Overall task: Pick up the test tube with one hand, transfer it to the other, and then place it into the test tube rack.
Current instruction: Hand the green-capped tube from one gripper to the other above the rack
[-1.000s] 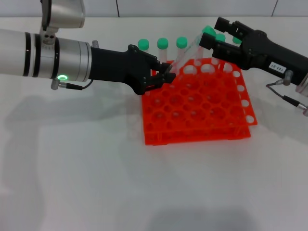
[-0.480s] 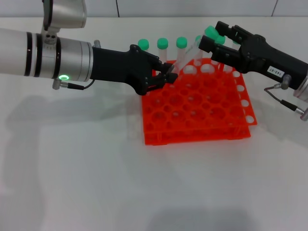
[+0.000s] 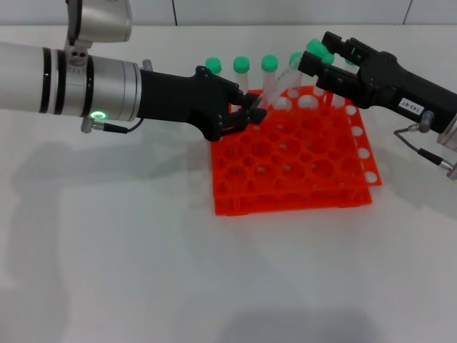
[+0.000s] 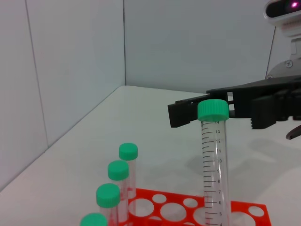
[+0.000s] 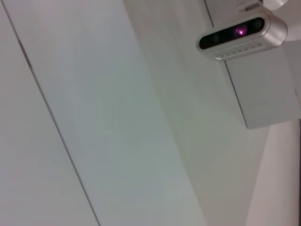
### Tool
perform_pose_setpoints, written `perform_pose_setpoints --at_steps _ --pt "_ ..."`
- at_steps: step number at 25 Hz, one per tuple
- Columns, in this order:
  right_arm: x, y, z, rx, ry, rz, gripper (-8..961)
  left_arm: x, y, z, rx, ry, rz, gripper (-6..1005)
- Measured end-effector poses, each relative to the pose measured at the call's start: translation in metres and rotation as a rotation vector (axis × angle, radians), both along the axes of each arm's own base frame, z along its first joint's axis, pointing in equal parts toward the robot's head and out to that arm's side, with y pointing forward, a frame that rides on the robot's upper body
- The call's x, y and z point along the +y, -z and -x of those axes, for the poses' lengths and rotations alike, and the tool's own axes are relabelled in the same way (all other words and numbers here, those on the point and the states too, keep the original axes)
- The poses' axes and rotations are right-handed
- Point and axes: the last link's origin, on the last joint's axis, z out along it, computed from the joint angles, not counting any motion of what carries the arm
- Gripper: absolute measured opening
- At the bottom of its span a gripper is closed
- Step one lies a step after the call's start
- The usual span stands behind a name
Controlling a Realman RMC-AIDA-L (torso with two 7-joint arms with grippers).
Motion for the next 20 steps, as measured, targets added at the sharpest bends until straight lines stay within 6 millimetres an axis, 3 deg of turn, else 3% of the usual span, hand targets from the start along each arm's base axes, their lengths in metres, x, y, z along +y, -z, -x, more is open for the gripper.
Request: perform_pose_setpoints --at_steps 3,9,14,20 --pt "0.0003 0.0003 0.0001 -0.002 0.001 0.000 843 -0.0007 0.0019 -0.0016 -0.001 0.004 0.001 196" --pt "0.0031 0.0010 0.0007 -0.009 0.009 -0.001 648 -0.0022 0.0041 -0.0021 0.001 0.007 0.007 196" --pt "0.0031 0.0014 0.0007 -0.011 0.009 0.001 408 -0.0019 0.0044 -0.0028 0.001 0.006 0.006 196" --pt "0.0035 0.0010 0.0008 -0.009 0.010 -0.001 329 -0.0003 0.0027 -0.0034 0.003 0.007 -0.003 197"
